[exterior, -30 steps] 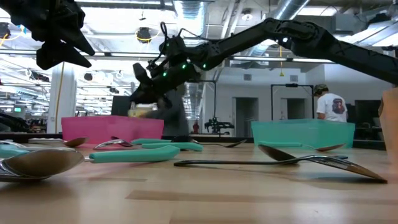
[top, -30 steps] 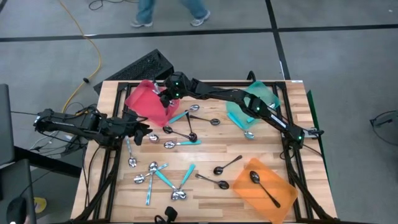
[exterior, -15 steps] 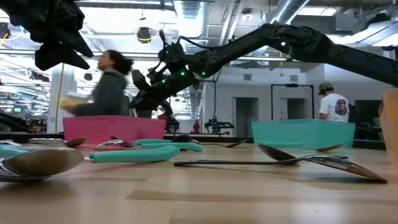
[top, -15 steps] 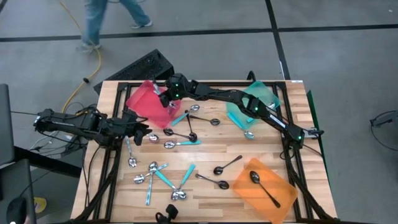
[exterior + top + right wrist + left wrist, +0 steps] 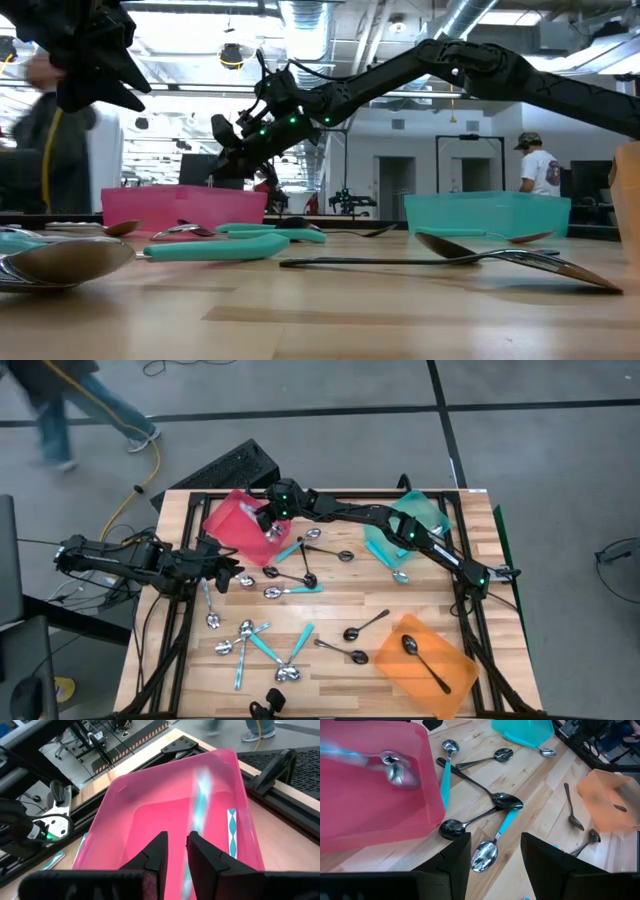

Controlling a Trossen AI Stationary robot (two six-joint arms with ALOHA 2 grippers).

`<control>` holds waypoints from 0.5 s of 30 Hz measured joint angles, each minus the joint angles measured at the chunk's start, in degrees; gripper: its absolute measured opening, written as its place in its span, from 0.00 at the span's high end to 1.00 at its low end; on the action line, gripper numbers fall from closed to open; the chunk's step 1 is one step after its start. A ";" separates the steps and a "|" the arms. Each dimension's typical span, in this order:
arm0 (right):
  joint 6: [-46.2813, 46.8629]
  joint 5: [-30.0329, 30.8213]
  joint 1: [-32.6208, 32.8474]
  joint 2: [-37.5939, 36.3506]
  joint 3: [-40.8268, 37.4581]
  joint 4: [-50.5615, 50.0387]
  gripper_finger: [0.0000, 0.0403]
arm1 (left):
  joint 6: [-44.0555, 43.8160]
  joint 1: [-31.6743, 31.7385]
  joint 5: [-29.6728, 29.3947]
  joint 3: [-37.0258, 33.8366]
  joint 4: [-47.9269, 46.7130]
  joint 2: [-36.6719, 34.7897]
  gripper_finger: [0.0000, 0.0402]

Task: Sort silverware by color (type)
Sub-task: Put the blue patterned spoon into the red bin, then put the blue spoon into the blue bin

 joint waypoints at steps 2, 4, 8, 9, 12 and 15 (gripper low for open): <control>0.00 0.01 0.00 0.00 0.00 0.00 0.76 | 0.02 0.00 0.00 0.00 0.00 0.00 0.61; 0.02 0.01 -0.05 0.00 0.00 -0.04 0.76 | 0.02 0.00 0.00 0.00 0.00 0.00 0.61; 0.24 -3.49 -0.49 -0.11 0.00 1.56 0.75 | -0.02 0.00 0.00 0.00 0.00 0.00 0.61; 0.46 -5.57 -0.81 -0.35 0.00 2.13 0.74 | -0.02 0.00 0.03 0.00 0.00 0.00 0.61; 0.80 -11.41 -2.08 -2.44 0.00 4.61 0.74 | 0.31 0.02 1.37 0.00 -0.01 0.01 0.61; 0.76 -15.68 -4.03 -7.31 0.00 4.51 0.74 | 0.04 0.02 3.74 0.00 0.02 0.58 0.61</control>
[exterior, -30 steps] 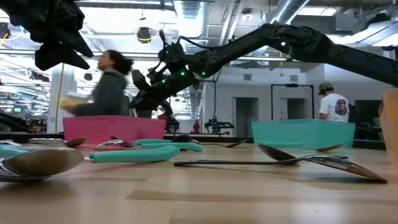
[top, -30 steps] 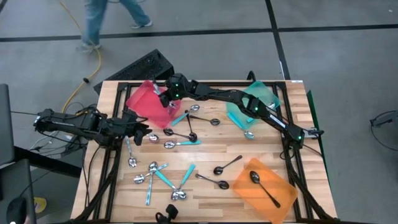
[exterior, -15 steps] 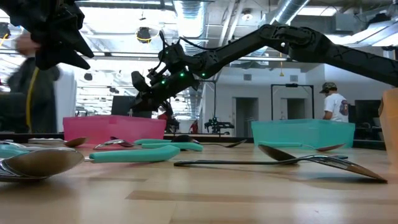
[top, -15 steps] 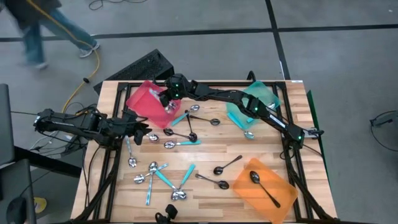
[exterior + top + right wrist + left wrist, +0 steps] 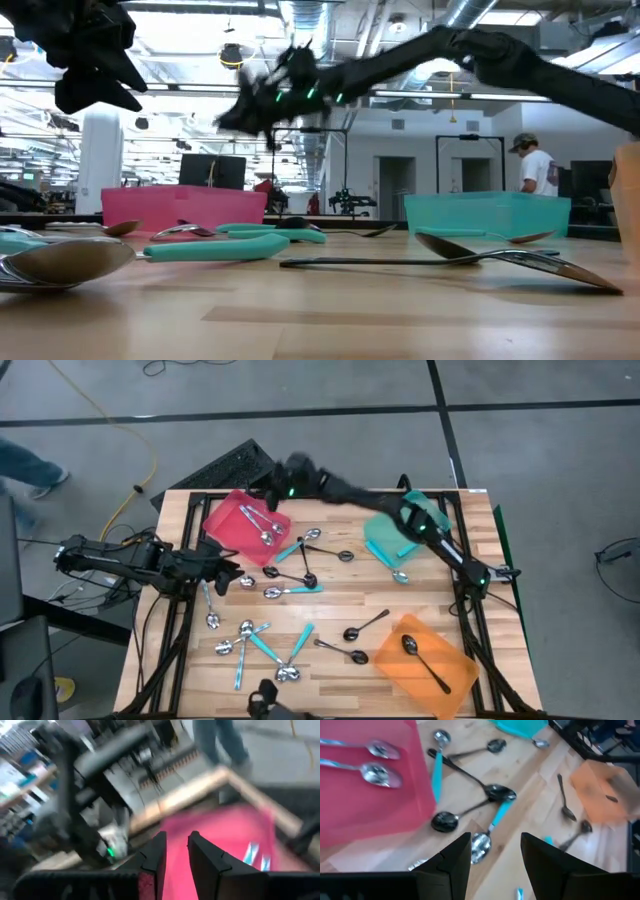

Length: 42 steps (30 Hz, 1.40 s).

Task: Sort silverware by color (type)
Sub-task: Put the blue spoon into the blue bin

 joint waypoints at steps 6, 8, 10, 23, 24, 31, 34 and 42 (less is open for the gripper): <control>-5.68 -2.39 -3.93 -11.43 0.23 -4.11 0.74 | 2.74 -0.02 8.45 0.00 2.09 5.71 0.61; -10.59 -2.36 -4.79 -15.35 0.15 -8.12 0.74 | 4.87 -0.02 12.12 -0.02 4.43 8.61 0.61; -16.22 -2.32 -5.54 -19.92 0.11 -13.07 0.74 | 6.38 -0.05 14.76 -0.02 6.95 11.61 0.61; -34.71 5.24 -6.52 -44.30 0.20 -41.41 0.74 | 17.34 3.54 8.84 -0.04 27.60 28.24 0.61; -34.67 5.25 -6.66 -45.24 0.20 -43.12 0.74 | 18.33 4.43 9.43 -0.04 28.95 29.24 0.61; -34.64 5.40 -7.27 -49.60 0.07 -52.38 0.74 | 29.50 9.45 15.97 2.26 31.47 38.22 0.58; -34.62 5.45 -7.31 -51.56 0.07 -54.88 0.74 | 33.33 11.10 18.11 5.01 31.52 42.47 0.55; -34.60 8.50 -7.36 -54.30 0.09 -60.66 0.74 | 46.01 12.84 18.47 13.96 22.73 50.65 0.47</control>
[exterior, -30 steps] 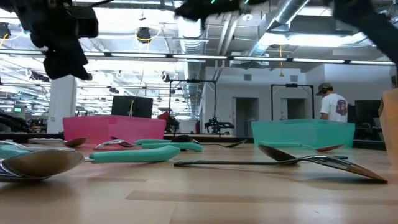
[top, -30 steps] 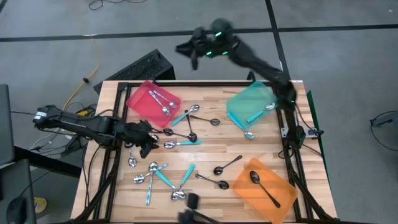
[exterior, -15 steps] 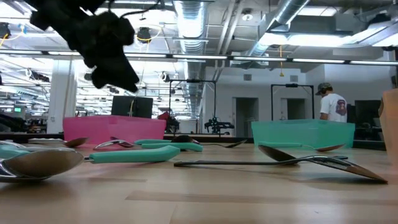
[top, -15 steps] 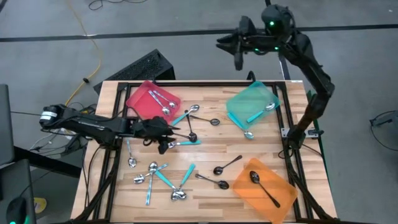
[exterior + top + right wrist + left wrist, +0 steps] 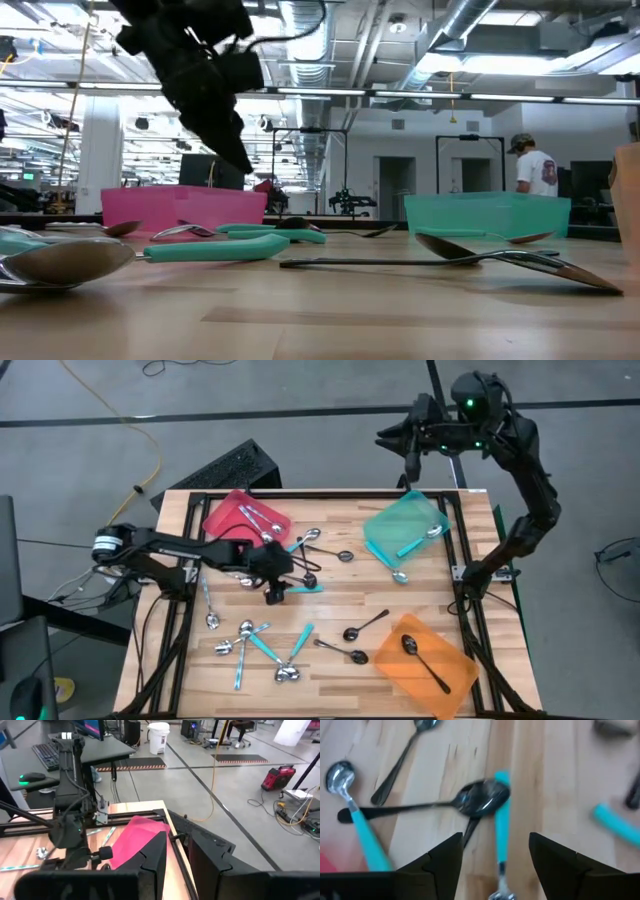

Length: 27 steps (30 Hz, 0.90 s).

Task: Sort silverware by color (type)
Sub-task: Put the blue spoon into the blue bin

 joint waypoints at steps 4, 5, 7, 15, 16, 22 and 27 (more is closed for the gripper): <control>0.02 0.44 0.00 -0.14 0.00 -2.42 0.74 | 0.51 0.59 0.04 1.71 -3.41 2.68 0.46; 0.00 0.81 0.00 -0.14 0.00 -3.08 0.74 | 0.52 0.60 0.03 1.67 -3.90 3.22 0.47; -0.02 0.96 -0.34 -0.08 0.00 -3.95 0.74 | 0.90 0.60 0.06 1.67 -3.77 4.39 0.47; 0.02 1.04 -1.89 1.82 0.01 -4.88 0.74 | 1.37 -0.75 -0.02 1.64 -2.27 8.26 0.47; 0.00 1.03 -2.10 2.14 0.01 -5.10 0.74 | 1.45 -1.12 -0.03 1.64 -2.22 8.78 0.47; 0.06 1.01 -2.62 3.95 0.00 -6.36 0.74 | 0.91 -3.36 -0.62 1.64 -1.25 12.06 0.47; -0.03 0.87 -2.55 5.28 0.00 -7.03 0.74 | 0.88 -4.29 -2.72 1.64 -1.23 14.27 0.47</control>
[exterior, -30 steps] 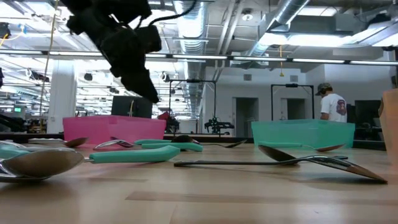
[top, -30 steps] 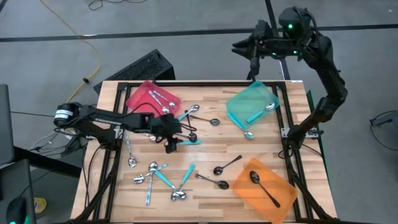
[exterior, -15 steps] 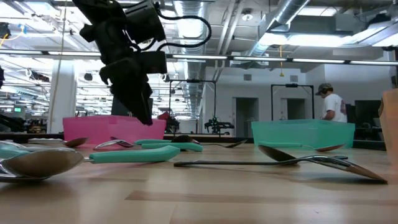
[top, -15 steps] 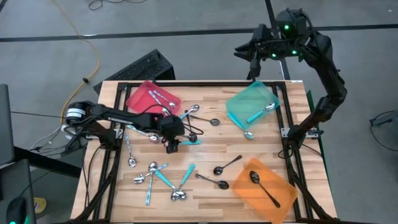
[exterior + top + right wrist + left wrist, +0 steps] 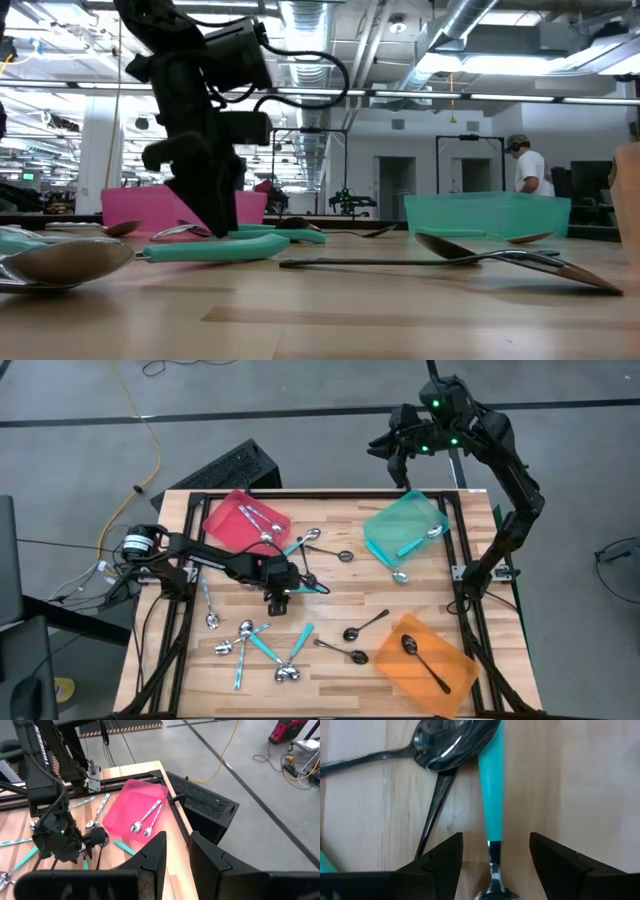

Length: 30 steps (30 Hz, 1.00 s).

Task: Sort silverware by color (type)
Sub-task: Put the blue spoon into the blue bin

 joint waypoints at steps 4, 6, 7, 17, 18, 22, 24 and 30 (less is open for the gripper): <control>0.01 -0.02 0.03 0.09 0.00 -0.33 0.74 | -0.65 -0.49 -0.95 0.28 -0.37 2.66 0.50; 0.05 -0.03 0.13 0.01 0.00 -0.28 0.74 | -1.43 -0.60 -0.81 0.61 -1.57 4.44 0.54; 0.20 -0.02 0.23 0.00 0.00 -0.28 0.74 | -1.52 -0.64 -0.43 0.68 -1.92 5.03 0.57; 2.66 -0.08 0.89 0.00 0.00 -0.39 0.74 | -5.54 -1.03 -0.92 0.49 -2.48 4.37 0.97; 2.86 -0.08 0.93 0.00 0.00 -0.22 0.74 | -6.12 -1.03 -0.98 0.35 -2.33 4.08 0.97; 3.05 -0.12 1.63 0.00 0.00 -0.28 0.74 | -7.55 -1.47 -1.34 -0.07 -1.69 2.35 0.98; 3.07 -0.12 1.64 -0.40 0.00 -0.30 0.74 | -7.90 -1.49 -1.92 -0.22 -1.79 0.92 0.99; 3.33 -0.82 1.59 -2.52 0.00 -0.04 0.74 | -8.71 -0.53 -3.96 -0.33 -2.83 -6.02 0.99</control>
